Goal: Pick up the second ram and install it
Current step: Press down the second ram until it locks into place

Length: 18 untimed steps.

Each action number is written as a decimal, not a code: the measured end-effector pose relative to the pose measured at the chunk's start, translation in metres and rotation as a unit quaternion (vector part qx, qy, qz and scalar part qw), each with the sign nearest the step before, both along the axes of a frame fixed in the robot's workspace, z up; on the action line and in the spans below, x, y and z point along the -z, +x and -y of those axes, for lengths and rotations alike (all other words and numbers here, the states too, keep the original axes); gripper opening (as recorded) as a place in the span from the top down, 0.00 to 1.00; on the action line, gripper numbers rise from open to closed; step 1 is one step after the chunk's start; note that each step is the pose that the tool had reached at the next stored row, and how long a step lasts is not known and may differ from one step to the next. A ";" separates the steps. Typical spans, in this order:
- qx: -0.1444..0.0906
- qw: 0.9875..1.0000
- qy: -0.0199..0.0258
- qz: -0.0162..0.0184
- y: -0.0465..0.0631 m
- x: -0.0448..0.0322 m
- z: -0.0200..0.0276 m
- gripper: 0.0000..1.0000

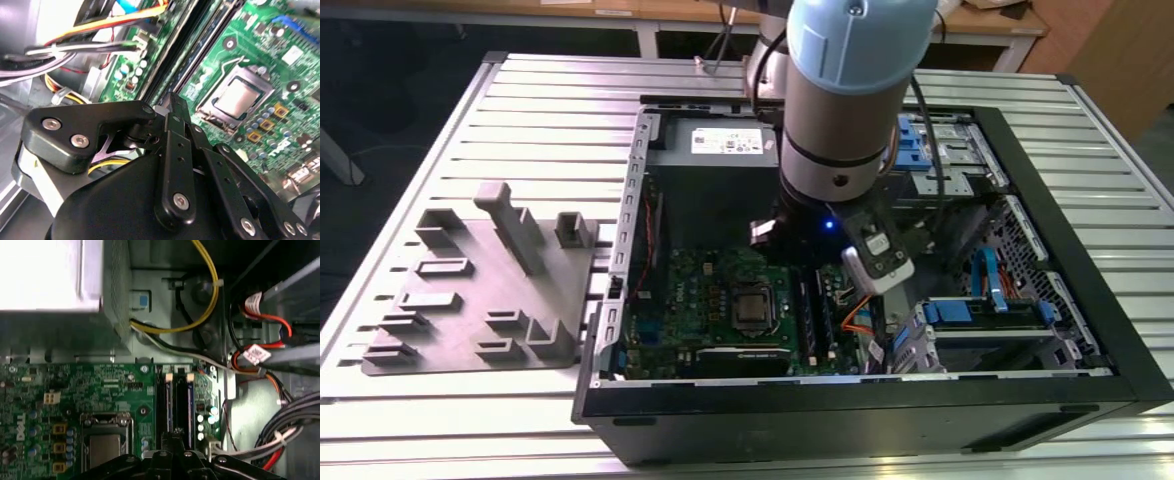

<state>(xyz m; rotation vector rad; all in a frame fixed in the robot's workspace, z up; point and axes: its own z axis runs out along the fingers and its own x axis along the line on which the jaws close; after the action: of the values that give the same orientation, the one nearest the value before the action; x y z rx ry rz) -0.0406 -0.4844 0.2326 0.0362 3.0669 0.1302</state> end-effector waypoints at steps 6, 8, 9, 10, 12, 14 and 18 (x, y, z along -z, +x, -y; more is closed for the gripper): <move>0.000 1.000 0.000 0.000 0.000 0.0000 0.0126 0.93; 0.000 1.000 0.000 0.000 0.000 0.0000 0.0160 0.93; 0.000 1.000 0.000 0.000 0.000 0.0000 0.0176 0.93; 0.000 1.000 0.000 0.000 0.000 0.0000 0.0194 0.93; 0.000 1.000 0.000 0.000 0.000 0.0000 0.0230 0.93; 0.000 1.000 0.000 0.000 0.000 0.0000 0.0265 0.93; 0.000 1.000 0.000 0.000 0.000 0.0000 0.0330 0.93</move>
<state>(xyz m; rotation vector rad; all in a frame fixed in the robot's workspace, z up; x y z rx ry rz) -0.0406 -0.5174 0.2326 0.0361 3.0669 0.1302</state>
